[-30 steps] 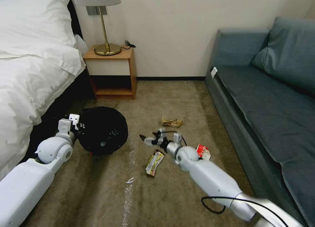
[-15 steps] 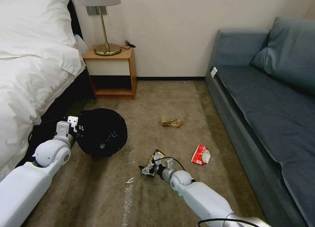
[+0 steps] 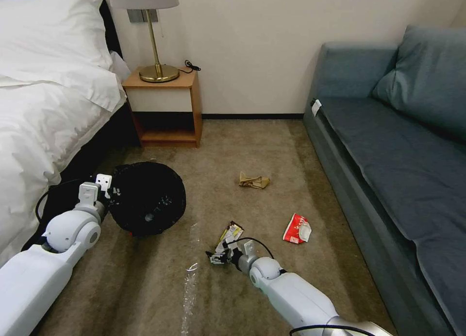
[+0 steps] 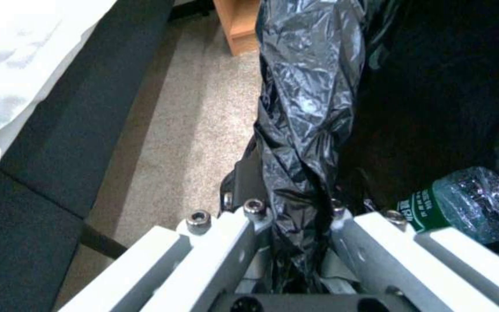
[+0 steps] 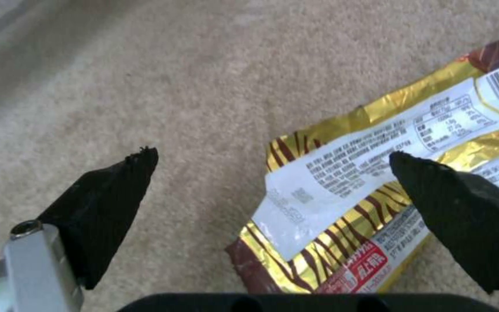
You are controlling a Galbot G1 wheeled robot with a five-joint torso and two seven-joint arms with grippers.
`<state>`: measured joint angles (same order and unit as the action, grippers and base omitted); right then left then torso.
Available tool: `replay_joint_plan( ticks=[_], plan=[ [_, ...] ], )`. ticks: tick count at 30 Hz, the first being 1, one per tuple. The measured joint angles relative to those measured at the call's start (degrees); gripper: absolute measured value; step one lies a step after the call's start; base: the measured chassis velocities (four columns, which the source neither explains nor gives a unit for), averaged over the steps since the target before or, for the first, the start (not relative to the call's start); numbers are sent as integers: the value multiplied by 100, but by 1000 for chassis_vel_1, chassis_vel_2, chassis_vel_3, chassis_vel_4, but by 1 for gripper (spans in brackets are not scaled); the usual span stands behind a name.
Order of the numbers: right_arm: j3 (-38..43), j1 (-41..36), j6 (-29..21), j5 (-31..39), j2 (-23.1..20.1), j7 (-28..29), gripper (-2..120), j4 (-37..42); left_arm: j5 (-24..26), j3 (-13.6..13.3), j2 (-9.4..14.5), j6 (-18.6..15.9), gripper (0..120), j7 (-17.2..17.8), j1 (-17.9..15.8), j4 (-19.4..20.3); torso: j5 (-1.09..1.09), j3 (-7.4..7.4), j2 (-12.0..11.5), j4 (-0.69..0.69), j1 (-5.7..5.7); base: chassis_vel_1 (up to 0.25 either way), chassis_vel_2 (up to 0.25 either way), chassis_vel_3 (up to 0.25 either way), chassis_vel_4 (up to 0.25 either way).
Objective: Pick up the trash bin, then pick up the garbage on the floor and place it into the trash bin.
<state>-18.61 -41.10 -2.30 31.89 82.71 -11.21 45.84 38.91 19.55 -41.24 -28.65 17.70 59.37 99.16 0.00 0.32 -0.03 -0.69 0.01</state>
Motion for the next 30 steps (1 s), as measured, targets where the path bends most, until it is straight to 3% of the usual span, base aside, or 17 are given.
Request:
replay_joint_plan(
  ticks=[16,24,30],
  plan=[
    [-48,235,390,-72,134,-169,100,-758,-27,4,-71,69,1,-14,40,-31,1,0,0,0,0,0,0,0,0],
    [-15,248,419,-48,122,-379,100,-944,-24,-141,-149,113,1,-25,-63,-106,1,0,0,-1,0,0,0,0,0],
    [33,241,465,-37,158,-485,79,-1033,-18,-197,-151,169,1,-31,-108,-152,0,0,0,-2,0,0,0,0,0]
  ],
)
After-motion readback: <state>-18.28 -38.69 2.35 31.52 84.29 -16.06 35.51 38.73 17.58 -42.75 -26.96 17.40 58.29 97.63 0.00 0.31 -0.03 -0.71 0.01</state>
